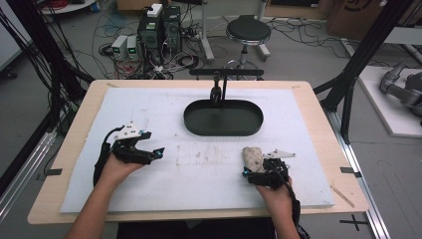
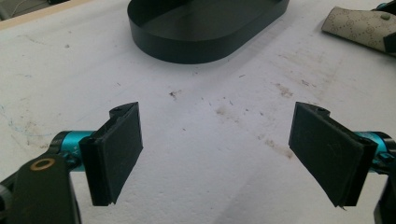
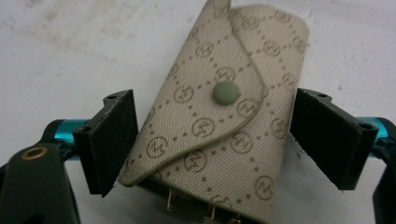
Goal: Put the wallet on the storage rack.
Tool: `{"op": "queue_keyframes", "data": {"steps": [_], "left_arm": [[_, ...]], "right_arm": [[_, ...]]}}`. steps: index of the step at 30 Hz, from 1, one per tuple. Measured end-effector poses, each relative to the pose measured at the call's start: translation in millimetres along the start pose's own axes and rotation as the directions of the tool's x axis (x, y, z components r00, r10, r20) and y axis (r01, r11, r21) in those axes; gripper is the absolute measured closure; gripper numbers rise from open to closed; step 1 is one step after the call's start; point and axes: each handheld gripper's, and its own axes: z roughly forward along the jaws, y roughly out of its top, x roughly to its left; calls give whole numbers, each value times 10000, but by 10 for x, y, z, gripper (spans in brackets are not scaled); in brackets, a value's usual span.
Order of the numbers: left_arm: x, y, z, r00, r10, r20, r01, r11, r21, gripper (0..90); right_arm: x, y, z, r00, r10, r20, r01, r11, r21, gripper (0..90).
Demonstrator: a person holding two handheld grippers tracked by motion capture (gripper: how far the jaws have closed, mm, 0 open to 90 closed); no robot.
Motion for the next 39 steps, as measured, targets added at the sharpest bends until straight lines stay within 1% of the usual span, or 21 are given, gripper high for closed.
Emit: {"op": "queue_keyframes", "data": {"steps": [2,3,5,6,7,8,9,10,11,15,16,17,20,22,24,29,32,35,36,38,39], "left_arm": [[-8,-3,5,10000,-7,-18,7,10000,12,174],[-8,-3,5,10000,-7,-18,7,10000,12,174],[-12,-6,8,10000,1,-19,-1,10000,32,174],[-14,-7,8,10000,7,-28,-7,10000,56,174],[-13,-8,8,10000,9,-22,-9,10000,66,174],[-20,-8,8,10000,-30,-16,30,10000,-57,174],[-16,-6,-1,10000,22,-19,-22,10000,-50,174],[-16,-6,-1,10000,22,-19,-22,10000,-50,174],[-14,-4,-5,10000,12,-9,-12,9999,-112,174],[-1,-7,-21,10000,18,-87,-19,9999,-117,174],[0,-10,-19,9999,-66,-126,65,9999,-127,174],[5,-9,-23,9999,-10,-128,9,10000,-42,174],[-2,-12,-15,9999,-58,-125,57,10000,-72,174],[4,-13,-17,9999,7,-147,-7,10000,31,174],[12,-25,-12,9998,-41,-181,43,9999,133,174],[44,-39,-33,9997,-75,-246,79,9998,186,174],[56,-45,-44,9996,-108,-276,113,9998,167,174],[79,-57,-57,9991,-210,-358,215,9997,145,174],[79,-57,-57,9991,-210,-358,215,9997,145,174],[93,-64,-75,9989,-220,-419,227,9996,141,174],[93,-64,-75,9989,-220,-419,227,9996,141,174]], "right_arm": [[41,-13,22,9993,-142,352,142,9999,20,154],[41,-13,22,9993,-142,352,142,9999,20,154],[63,-14,29,9983,-220,546,217,9998,49,155],[79,-13,33,9976,-206,665,203,9998,54,165],[79,-13,33,9976,-206,665,203,9998,54,165],[79,-13,20,9975,-18,701,19,10000,-12,211],[70,-12,9,9977,24,674,-22,10000,-24,244],[70,-12,9,9977,24,674,-22,10000,-24,244],[50,-11,-16,9982,61,599,-54,9999,-114,320],[26,-7,-25,9988,84,484,-75,9998,-170,338],[21,1,-30,9988,43,480,-34,9998,-170,348],[21,6,-33,9989,7,473,2,9998,-197,350],[11,27,-59,9994,-77,345,90,9992,-399,353],[5,37,-72,9994,-96,326,112,9987,-491,354],[-36,74,-115,9995,-304,77,309,9962,-811,355],[-126,155,-187,9990,-429,-156,405,9908,-1292,358],[-164,201,-210,9982,-593,-132,569,9889,-1375,359],[-224,295,-212,9967,-774,-246,732,9873,-1410,359],[-224,295,-212,9967,-774,-246,732,9873,-1410,359],[-252,382,-195,9940,-1034,-342,978,9855,-1387,359],[-252,382,-195,9940,-1034,-342,978,9855,-1387,359]]}}
